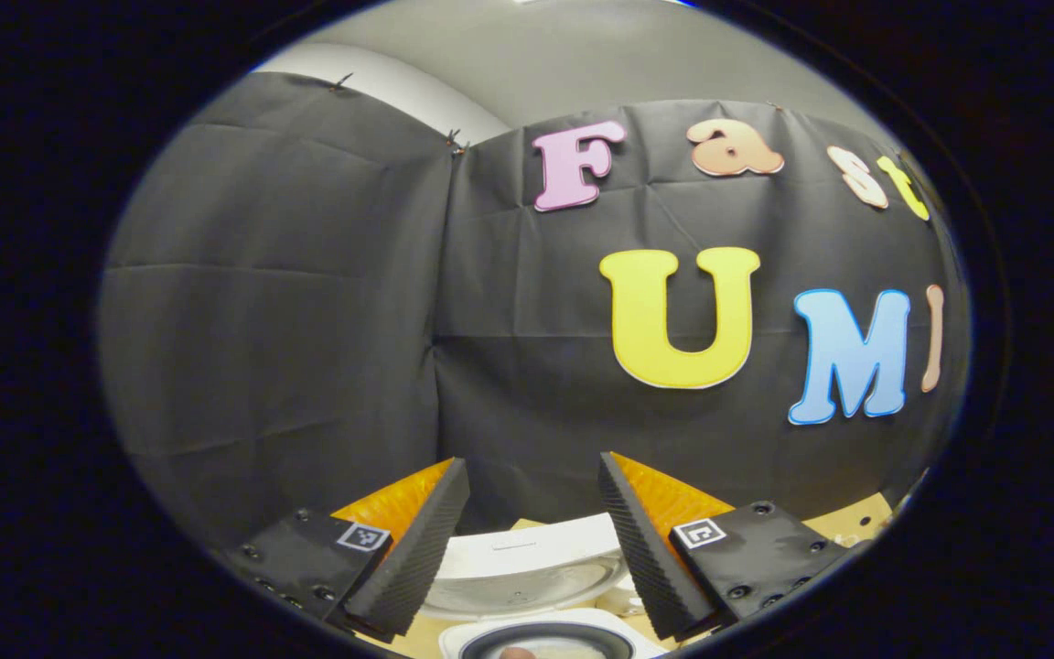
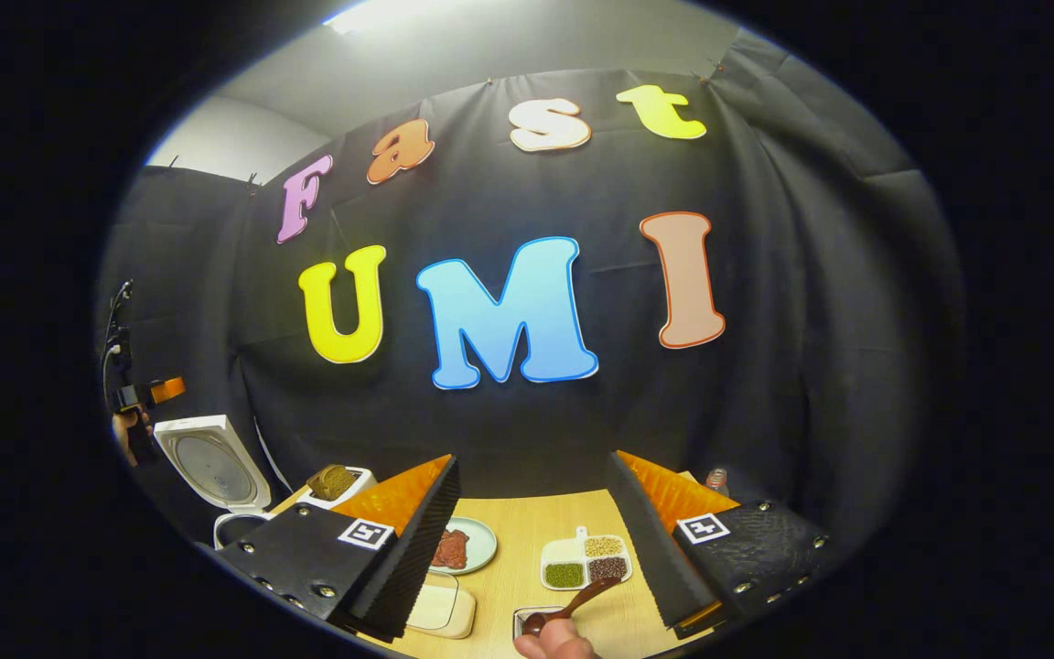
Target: Close the left gripper, press the button to open the rice cooker; take a wooden spoon from the chopstick holder with the right hand, scoop a spoonful of rice and pour it into the rice cooker, then put the wooden spoon back into the chopstick holder.
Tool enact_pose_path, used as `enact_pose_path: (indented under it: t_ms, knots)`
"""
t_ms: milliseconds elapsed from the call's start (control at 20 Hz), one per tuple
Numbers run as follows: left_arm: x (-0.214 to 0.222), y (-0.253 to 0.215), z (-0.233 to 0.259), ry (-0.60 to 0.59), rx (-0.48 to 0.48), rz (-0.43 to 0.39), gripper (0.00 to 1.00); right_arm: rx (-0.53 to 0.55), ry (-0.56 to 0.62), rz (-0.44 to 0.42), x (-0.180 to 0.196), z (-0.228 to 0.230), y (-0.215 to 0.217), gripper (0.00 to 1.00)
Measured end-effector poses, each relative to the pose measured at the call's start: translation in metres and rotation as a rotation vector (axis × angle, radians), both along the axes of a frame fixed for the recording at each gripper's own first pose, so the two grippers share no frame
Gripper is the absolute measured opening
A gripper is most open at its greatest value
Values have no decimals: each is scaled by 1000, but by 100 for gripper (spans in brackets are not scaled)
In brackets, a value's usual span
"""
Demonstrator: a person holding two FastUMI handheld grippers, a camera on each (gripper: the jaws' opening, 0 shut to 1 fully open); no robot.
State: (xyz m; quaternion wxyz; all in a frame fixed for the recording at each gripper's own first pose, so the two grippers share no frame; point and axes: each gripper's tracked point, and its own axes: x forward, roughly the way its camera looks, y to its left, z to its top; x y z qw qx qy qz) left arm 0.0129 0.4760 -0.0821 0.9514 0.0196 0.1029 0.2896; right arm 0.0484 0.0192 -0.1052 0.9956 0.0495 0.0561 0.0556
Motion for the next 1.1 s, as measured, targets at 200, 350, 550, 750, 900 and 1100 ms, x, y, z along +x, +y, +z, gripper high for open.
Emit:
enact_pose_path:
  t_ms: [200,350,550,750,900,1100]
  knots:
    - [11,37,-36,84,-43,57,100,4,-5,-32,-3,1,-6,97]
    - [15,45,-52,104,-54,72,97,-18,-44,-90,-3,10,-17,97]
    - [16,49,-62,122,-77,82,94,-21,-35,-97,-3,8,-17,97]
    - [10,48,-69,161,-114,121,95,2,-15,-85,-1,5,-15,97]
    - [0,35,-67,163,-111,125,96,0,-18,-66,-1,7,-12,97]
    - [-21,9,-70,146,-91,127,100,-1,-26,-48,-1,8,-10,97]
